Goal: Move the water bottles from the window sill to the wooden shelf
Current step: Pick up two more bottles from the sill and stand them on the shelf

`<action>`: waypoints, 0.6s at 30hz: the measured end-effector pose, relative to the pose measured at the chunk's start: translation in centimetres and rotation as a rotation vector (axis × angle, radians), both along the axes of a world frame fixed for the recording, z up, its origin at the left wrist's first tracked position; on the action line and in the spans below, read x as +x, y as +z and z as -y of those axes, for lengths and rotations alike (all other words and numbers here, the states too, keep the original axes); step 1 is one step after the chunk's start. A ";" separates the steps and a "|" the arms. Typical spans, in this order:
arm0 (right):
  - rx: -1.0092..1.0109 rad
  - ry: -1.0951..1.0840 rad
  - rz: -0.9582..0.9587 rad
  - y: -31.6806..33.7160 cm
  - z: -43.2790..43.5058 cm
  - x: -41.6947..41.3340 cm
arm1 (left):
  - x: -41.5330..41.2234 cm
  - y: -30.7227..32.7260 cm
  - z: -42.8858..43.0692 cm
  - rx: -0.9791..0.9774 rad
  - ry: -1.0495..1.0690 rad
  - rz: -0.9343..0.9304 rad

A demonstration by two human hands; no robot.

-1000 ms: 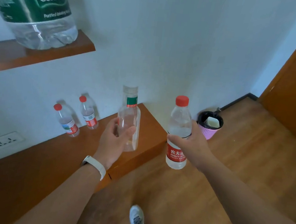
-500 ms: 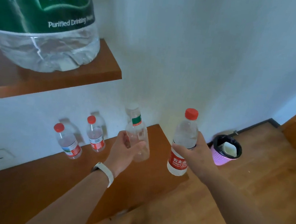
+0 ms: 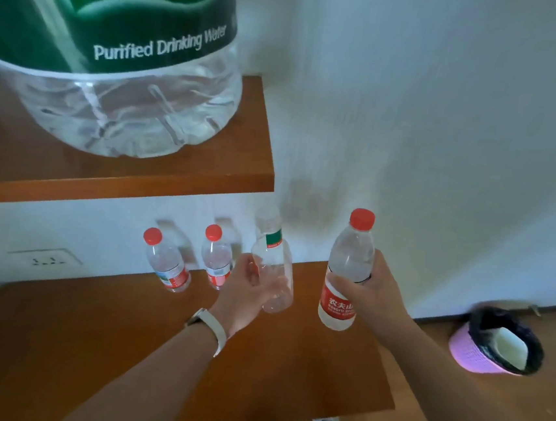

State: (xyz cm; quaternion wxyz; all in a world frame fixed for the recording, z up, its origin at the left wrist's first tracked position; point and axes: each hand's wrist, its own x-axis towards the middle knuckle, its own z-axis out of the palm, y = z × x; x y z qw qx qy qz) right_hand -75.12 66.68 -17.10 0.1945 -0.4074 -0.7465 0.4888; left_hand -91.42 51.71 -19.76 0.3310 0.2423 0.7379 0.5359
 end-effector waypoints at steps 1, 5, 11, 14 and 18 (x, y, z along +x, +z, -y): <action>-0.004 0.034 0.000 -0.3 -0.9 -0.4 | 0.0 -0.1 -0.4 -0.006 0.016 -0.010; -0.052 0.115 0.001 -1.3 -4.1 -1.5 | 0.7 -0.2 -2.3 -0.039 0.109 -0.015; -0.106 0.265 0.004 -3.7 -8.7 -2.3 | 1.7 -1.8 -5.3 -0.111 0.243 -0.011; -0.115 0.304 0.035 -5.3 -10.1 -3.1 | 2.2 -2.8 -6.1 -0.094 0.342 0.016; -0.085 0.305 0.062 -7.6 -10.9 -4.4 | 2.1 -4.1 -6.7 -0.115 0.419 0.045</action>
